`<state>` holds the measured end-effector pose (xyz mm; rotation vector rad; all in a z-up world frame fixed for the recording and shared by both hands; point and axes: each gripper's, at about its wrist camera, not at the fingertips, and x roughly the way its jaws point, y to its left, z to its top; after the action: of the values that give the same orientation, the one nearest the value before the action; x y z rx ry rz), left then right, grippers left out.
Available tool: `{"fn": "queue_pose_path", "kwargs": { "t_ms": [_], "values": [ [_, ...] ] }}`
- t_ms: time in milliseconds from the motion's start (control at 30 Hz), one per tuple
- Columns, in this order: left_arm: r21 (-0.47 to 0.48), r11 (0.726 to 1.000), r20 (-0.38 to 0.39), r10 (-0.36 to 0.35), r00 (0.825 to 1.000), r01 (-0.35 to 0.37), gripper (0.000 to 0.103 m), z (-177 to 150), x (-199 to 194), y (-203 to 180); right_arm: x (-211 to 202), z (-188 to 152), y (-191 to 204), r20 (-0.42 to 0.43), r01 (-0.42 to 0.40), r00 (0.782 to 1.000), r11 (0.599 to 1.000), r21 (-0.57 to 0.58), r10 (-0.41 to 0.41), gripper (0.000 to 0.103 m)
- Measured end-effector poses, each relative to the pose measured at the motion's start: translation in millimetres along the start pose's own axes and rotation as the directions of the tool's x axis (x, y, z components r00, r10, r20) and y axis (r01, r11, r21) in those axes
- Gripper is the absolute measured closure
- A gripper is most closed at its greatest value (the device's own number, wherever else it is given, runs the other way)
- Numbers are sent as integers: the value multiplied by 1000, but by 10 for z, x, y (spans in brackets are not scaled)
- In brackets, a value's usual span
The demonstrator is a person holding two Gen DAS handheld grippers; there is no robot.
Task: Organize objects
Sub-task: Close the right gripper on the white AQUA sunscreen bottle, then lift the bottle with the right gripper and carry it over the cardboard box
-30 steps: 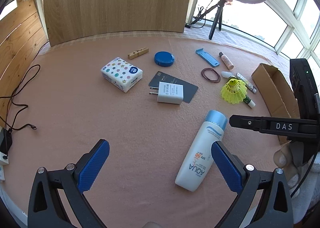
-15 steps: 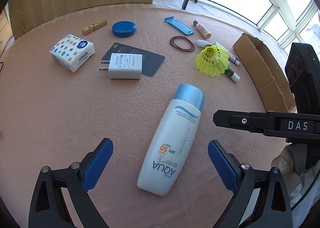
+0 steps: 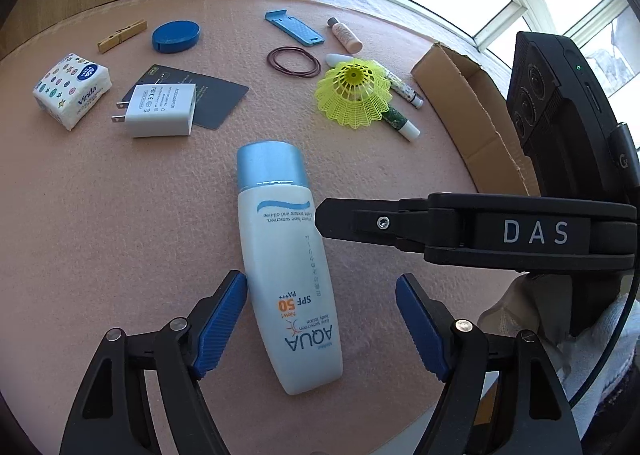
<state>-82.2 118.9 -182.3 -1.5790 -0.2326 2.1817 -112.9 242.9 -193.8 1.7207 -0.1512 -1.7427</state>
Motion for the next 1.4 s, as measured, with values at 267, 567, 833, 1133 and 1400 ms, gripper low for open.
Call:
{"fn": "queue_pose_path", "kwargs": {
  "t_ms": [267, 567, 833, 1133, 1400],
  "values": [
    [-38, 997, -7, 64, 998, -65, 26, 47, 99, 167, 99, 17, 98, -33, -4, 999, 998, -57, 2, 52],
    [-38, 998, -7, 54, 999, -54, 45, 64, 135, 171, 212, 19, 236, -62, 0, 998, 993, -120, -7, 52],
    [-39, 998, -2, 47, 999, -47, 52, 65, 158, 80, 171, -29, 261, -71, -15, 997, 991, -136, 6, 65],
    [46, 997, 93, 53, 994, -58, 52, 266, -38, -469, -439, -8, 143, 49, -1, 999, 991, -136, 8, 67],
    [172, 985, 165, 3, 986, -32, 52, 595, -102, -1221, -1176, 47, -147, 198, 56, 980, 992, -111, -33, 67]
  ]
}}
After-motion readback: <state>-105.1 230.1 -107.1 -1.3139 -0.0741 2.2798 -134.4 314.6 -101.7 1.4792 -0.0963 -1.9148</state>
